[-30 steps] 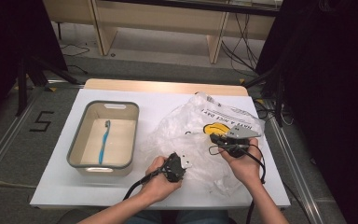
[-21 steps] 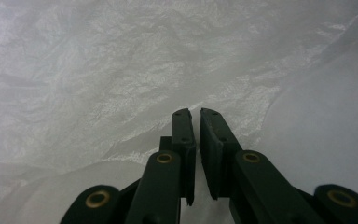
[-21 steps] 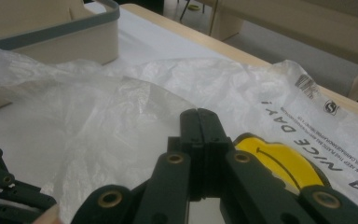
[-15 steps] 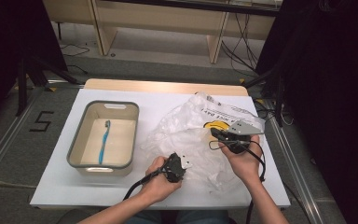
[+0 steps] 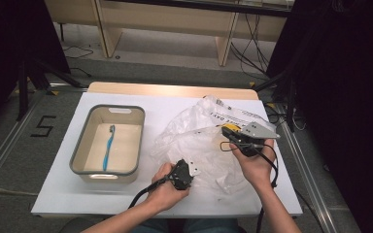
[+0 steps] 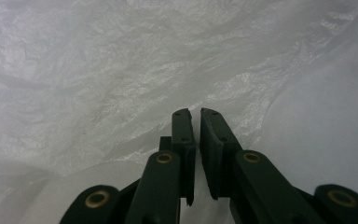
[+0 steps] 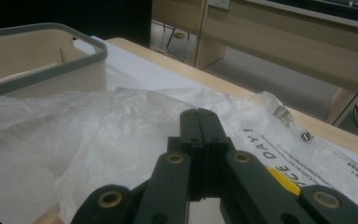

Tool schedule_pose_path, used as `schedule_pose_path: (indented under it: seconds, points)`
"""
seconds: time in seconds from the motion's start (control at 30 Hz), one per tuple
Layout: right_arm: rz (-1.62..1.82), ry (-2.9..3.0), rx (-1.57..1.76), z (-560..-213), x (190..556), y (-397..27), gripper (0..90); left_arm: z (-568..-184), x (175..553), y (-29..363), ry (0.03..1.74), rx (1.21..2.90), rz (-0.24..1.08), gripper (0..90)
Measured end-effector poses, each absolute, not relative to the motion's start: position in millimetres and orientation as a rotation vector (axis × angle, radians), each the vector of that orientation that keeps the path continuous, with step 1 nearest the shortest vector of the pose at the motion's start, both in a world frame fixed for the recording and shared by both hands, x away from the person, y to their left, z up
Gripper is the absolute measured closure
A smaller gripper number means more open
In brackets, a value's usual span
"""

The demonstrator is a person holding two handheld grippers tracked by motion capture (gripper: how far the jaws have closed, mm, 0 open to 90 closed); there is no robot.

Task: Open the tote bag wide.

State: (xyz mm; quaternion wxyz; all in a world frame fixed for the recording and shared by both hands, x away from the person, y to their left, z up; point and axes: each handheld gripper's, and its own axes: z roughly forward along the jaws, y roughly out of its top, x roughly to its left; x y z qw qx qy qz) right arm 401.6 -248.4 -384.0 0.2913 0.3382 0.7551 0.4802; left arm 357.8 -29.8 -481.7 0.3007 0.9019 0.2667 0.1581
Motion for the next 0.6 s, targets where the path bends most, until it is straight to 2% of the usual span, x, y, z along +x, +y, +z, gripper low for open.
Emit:
schedule_pose_path:
  seconds: [0.23, 0.37, 0.53, 0.6]
  points:
    - [1.287, 2.009, 0.901, -382.8, 402.1, -247.8, 90.0, -481.2, 358.8, -29.0, 0.717, 2.386, 0.413, 82.2]
    - [1.285, 2.022, 0.895, -384.3, 402.5, -246.4, 90.0, -477.2, 359.5, -27.3, 0.729, 2.377, 0.408, 77.5]
    - [1.285, 2.029, 0.894, -384.7, 402.5, -246.3, 90.0, -446.1, 357.0, -23.1, 0.682, 2.278, 0.461, 71.0]
    - [1.285, 2.03, 0.896, -385.0, 402.1, -246.6, 90.0, -419.8, 357.3, -17.7, 0.667, 2.184, 0.515, 68.6]
